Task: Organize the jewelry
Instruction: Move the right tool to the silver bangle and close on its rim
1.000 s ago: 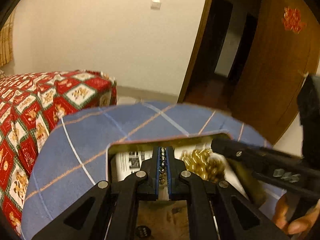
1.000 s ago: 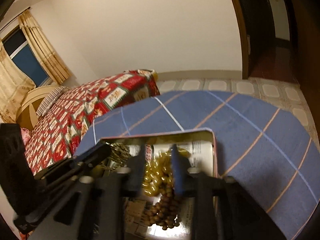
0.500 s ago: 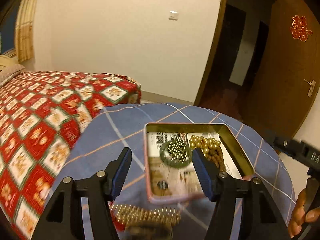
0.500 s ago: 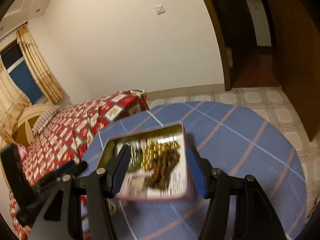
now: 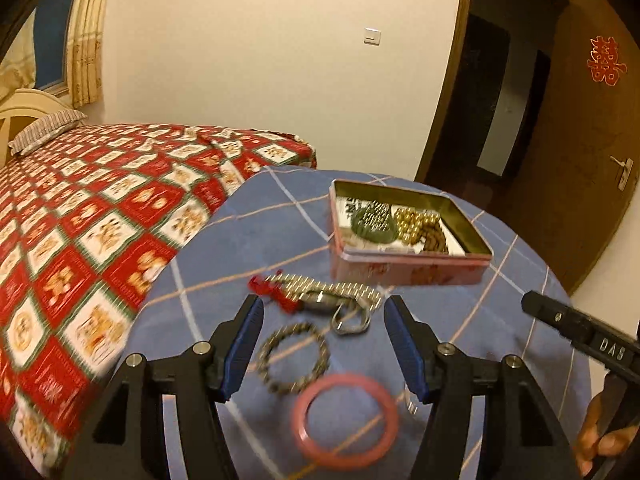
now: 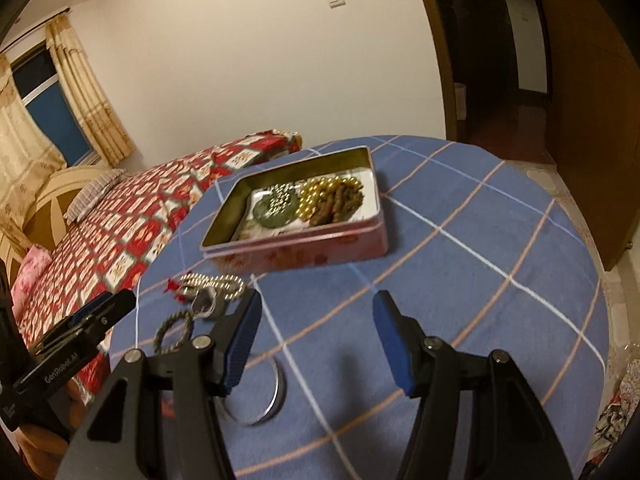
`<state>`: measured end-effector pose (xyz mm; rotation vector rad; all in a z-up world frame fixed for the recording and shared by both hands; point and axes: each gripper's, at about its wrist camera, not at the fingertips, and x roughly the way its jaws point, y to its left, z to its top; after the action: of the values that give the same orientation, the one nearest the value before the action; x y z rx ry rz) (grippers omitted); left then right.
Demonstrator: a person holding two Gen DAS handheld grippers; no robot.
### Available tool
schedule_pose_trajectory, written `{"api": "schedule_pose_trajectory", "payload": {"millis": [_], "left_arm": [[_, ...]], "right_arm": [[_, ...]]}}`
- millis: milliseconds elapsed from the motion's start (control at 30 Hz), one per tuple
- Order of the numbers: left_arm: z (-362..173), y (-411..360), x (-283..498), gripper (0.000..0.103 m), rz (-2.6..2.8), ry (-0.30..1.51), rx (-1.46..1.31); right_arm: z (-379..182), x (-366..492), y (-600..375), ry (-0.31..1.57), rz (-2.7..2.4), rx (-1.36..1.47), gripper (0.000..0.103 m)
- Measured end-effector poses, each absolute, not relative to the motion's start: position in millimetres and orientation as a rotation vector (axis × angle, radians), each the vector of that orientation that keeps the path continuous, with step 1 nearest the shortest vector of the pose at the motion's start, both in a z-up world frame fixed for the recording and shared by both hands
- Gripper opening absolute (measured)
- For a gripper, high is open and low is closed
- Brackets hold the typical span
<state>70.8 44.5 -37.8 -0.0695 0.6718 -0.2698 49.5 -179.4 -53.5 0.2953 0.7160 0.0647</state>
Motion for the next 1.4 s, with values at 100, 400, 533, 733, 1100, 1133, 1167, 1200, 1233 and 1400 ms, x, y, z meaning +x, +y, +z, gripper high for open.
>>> {"api": "schedule_pose_trajectory", "payload": {"millis": [100, 400, 533, 733, 1100, 1133, 1167, 1200, 1233, 1400], "left_arm": [[-46.0, 57.8, 57.3, 0.063, -0.249, 0.677, -0.075], [-55.6, 72.2, 31.5, 0.063, -0.230, 0.677, -0.077], [-58.9, 71.3, 27.7, 0.063, -0.258, 0.685, -0.097], [-75.0, 63.1, 28.2, 0.063, -0.260, 0.728, -0.078], [-86.3, 59.9, 34.6, 0.063, -0.253, 0.763, -0.066], [-87.0, 59.1, 36.0, 0.063, -0.252, 0.766, -0.067], [-87.8, 58.1, 37.6, 0.063, -0.251, 0.769, -0.063], [-89.2, 56.1, 39.6, 0.063, -0.246, 0.775, -0.053], [-90.3, 54.6, 41.2, 0.063, -0.242, 0.779, -0.046], [-97.9, 48.1, 49.8, 0.063, -0.217, 0.822, -0.006]], "right_arm": [[-52.7, 38.8, -171.5, 0.701, 0.068, 0.272, 0.062], [-61.4, 15.2, -151.7, 0.709, 0.089, 0.219, 0.057], [-64.7, 9.1, -150.3, 0.712, 0.085, 0.201, 0.055], [-74.4, 7.6, -145.8, 0.742, 0.087, 0.195, 0.054], [-87.0, 20.0, -138.7, 0.807, 0.092, 0.165, 0.045], [-87.1, 21.7, -136.1, 0.807, 0.093, 0.153, 0.045], [-87.9, 22.9, -134.2, 0.809, 0.094, 0.148, 0.045], [-89.0, 25.5, -131.7, 0.816, 0.095, 0.140, 0.045], [-90.8, 28.9, -128.5, 0.828, 0.095, 0.127, 0.045], [-100.3, 44.1, -117.3, 0.885, 0.082, 0.077, 0.044]]}}
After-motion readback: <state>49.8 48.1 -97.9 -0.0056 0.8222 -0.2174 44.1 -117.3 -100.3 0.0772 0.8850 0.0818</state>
